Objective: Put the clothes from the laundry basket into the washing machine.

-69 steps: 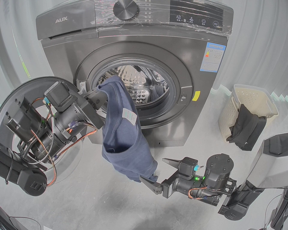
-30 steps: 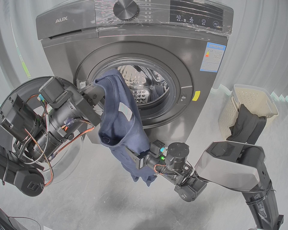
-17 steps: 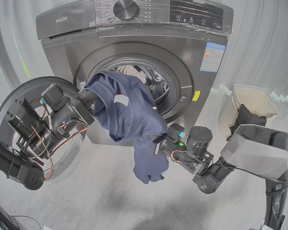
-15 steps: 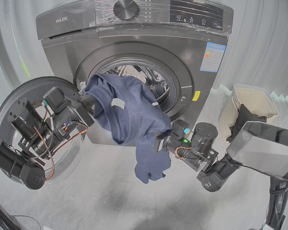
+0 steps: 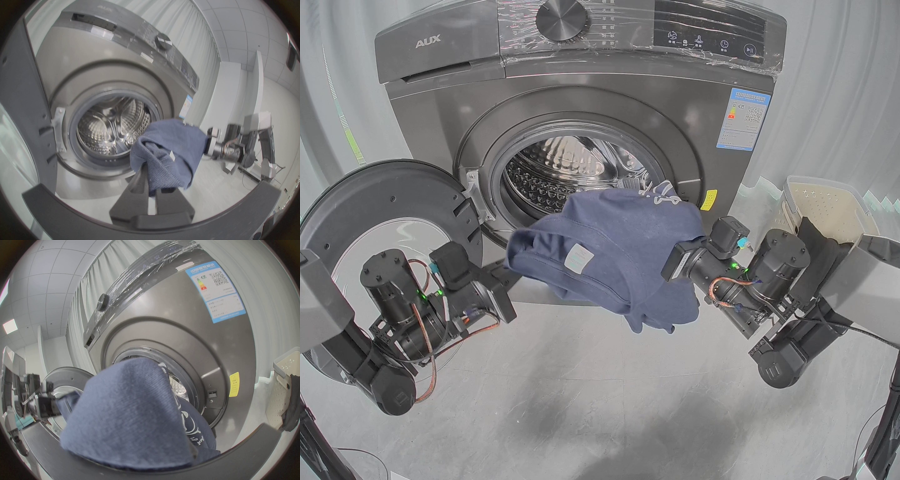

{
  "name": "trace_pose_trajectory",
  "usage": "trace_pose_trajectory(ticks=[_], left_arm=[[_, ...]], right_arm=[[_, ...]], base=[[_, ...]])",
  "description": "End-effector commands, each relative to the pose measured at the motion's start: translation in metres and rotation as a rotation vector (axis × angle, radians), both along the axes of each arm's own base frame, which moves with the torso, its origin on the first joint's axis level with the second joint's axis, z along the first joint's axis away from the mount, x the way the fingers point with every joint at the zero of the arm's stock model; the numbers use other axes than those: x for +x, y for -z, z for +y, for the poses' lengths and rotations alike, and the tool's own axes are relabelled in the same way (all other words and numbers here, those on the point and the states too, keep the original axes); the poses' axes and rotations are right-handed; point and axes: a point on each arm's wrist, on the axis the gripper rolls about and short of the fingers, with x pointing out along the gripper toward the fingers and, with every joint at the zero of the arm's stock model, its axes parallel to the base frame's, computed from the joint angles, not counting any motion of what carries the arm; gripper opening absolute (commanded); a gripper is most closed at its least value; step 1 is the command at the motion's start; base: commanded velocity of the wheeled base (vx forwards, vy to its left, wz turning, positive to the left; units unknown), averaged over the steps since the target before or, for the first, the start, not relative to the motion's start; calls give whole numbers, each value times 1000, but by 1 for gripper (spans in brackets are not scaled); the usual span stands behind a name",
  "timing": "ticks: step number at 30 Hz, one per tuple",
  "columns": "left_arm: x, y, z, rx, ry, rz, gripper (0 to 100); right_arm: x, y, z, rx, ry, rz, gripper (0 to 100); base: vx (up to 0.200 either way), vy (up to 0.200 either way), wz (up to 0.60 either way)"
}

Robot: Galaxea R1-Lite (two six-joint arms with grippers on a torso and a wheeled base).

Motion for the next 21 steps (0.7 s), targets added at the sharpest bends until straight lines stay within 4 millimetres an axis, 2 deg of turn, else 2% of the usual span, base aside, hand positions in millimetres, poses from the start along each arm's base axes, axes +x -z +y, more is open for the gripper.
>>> trace_pose_trajectory(ticks=[1, 3, 6, 9, 17, 18, 21], left_arm=[[0, 34, -7, 69, 28, 100, 0], [-1, 51, -11, 123, 49, 134, 0], [-2, 66, -12, 170, 56, 164, 0], [0, 72, -13, 179, 57, 179, 0], [1, 71, -15, 174, 61, 172, 0], [1, 71, -15, 174, 61, 172, 100], [0, 72, -14, 177, 68, 176, 100]], right_arm=[[-15, -20, -8, 28, -2, -28, 0], [-18, -28, -9, 42, -4, -47, 0], [-18, -28, -10, 40, -3, -50, 0], [-19, -29, -9, 38, -7, -51, 0], [-22, -33, -9, 43, -13, -62, 0], [-22, -33, -9, 43, -13, -62, 0], [-22, -34, -10, 45, -11, -64, 0]], base=[[0, 0, 0], [0, 0, 0], [0, 0, 0], [0, 0, 0], [0, 0, 0], [0, 0, 0], [0, 0, 0]])
